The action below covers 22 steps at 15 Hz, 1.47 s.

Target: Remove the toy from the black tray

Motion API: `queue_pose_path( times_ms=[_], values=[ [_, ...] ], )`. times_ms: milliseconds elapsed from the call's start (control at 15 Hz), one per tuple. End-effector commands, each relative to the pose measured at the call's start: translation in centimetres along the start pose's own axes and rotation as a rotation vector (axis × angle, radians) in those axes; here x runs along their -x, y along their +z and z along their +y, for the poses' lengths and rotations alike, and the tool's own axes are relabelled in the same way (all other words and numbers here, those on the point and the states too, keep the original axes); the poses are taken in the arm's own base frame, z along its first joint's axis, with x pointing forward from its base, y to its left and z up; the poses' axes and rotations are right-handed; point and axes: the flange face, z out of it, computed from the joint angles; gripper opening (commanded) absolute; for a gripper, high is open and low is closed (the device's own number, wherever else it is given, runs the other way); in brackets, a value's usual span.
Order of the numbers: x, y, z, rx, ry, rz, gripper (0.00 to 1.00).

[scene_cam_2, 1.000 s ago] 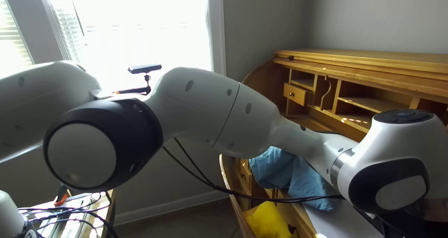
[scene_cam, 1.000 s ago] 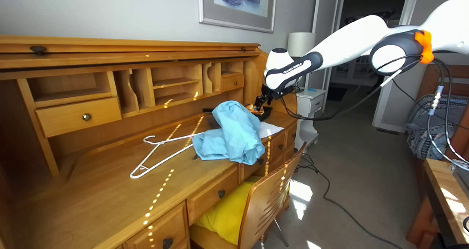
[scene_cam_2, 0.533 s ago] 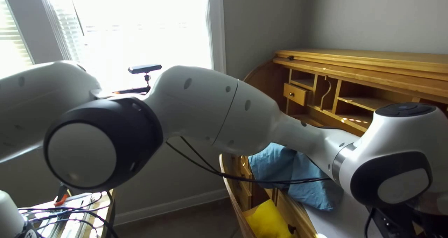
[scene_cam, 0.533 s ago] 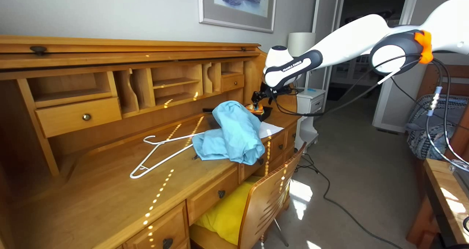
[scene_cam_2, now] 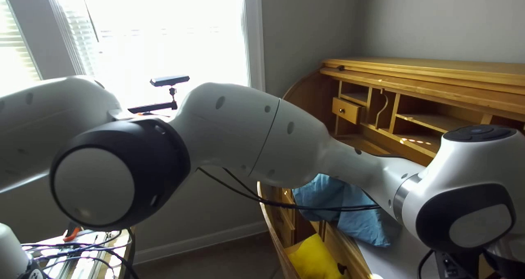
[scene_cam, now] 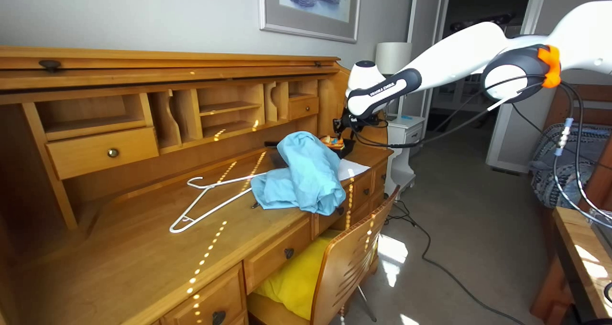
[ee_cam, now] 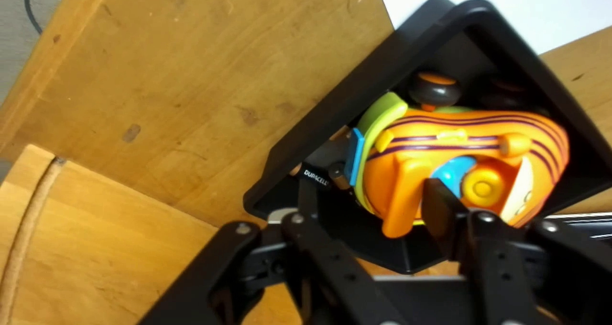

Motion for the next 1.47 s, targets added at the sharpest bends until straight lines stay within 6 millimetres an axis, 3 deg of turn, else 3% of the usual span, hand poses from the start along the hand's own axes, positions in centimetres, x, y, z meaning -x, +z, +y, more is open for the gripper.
queue_pose_path(
  times_ms=[0,267,800,867,1000,1400],
  values=[
    [-0.1,0.3,-0.2,0.007,0.059,0.013,0.29],
    [-0.1,0.2,-0.5,0.004,0.077,0.018,0.02],
    [-1.0,-1.0,-0.9,-0.038,0.08,0.038,0.0],
    [-0.9,-1.0,-0.9,-0.032,0.069,0.032,0.26],
    [-0.7,-0.9,-1.1,-0.054,0.03,0.012,0.32],
    [-0.2,-0.4,-1.4,-0.074,-0.025,-0.004,0.74]
  ],
)
